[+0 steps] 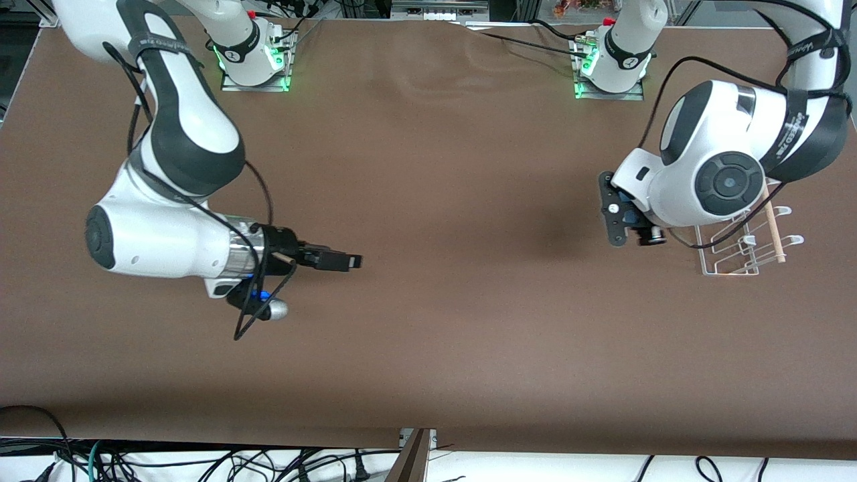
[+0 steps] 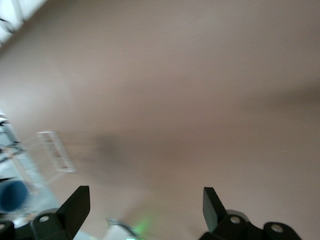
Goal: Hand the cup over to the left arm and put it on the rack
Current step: 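Open the right gripper and withdraw it while the left gripper holds, then carry the cup with the left gripper onto a rack hook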
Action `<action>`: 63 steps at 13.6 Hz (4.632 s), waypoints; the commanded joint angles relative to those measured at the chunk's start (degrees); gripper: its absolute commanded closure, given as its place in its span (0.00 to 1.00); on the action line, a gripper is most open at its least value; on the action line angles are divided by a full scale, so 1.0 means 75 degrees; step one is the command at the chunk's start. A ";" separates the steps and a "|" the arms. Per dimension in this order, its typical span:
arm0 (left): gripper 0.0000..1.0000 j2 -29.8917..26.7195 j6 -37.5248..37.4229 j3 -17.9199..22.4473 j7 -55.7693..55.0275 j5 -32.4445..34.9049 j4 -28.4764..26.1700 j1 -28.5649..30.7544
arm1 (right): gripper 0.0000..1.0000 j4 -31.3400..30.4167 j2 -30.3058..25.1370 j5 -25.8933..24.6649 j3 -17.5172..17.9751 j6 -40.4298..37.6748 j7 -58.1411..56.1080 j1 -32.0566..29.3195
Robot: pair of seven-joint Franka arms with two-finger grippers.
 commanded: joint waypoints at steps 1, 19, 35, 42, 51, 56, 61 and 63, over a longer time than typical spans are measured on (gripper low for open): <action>0.98 0.0024 -0.0695 -0.0056 -0.0340 0.1808 -0.0077 -0.0087 | 0.00 -0.0160 -0.0145 -0.0852 -0.0198 -0.0687 -0.1492 -0.0497; 0.98 -0.0186 -0.1086 -0.0114 -0.4660 0.7800 -0.4821 -0.0205 | 0.00 -0.3512 -0.4399 -0.4020 -0.1431 -0.0500 -0.2798 -0.0978; 0.95 0.0129 -0.0312 -0.0114 -0.6938 0.9571 -0.5890 0.0581 | 0.00 -0.3324 -0.4353 -0.3703 -0.1443 -0.1087 -0.3326 -0.0966; 0.94 0.0387 -0.0230 -0.0103 -0.7629 0.9922 -0.6101 0.0733 | 0.00 -0.3324 -0.4353 -0.3703 -0.1443 -0.1075 -0.3338 -0.0967; 0.00 0.0610 -0.0089 -0.0103 -0.8040 1.0087 -0.6136 0.0839 | 0.00 -0.3313 -0.4353 -0.3703 -0.1443 -0.1075 -0.3338 -0.0978; 0.00 0.0505 -0.0112 -0.0114 -0.8028 1.0076 -0.6008 0.0839 | 0.00 -0.3313 -0.4353 -0.3703 -0.1443 -0.1063 -0.3338 -0.0978; 0.00 0.0142 -0.0194 -0.0114 -0.7899 0.8895 -0.5259 0.0746 | 0.00 -0.3324 -0.4353 -0.3691 -0.1443 -0.1051 -0.3350 -0.0978; 0.00 -0.0220 -0.0299 -0.0254 -0.7899 0.8392 -0.5025 0.0675 | 0.00 -0.3313 -0.4353 -0.3691 -0.1443 -0.1051 -0.3373 -0.0990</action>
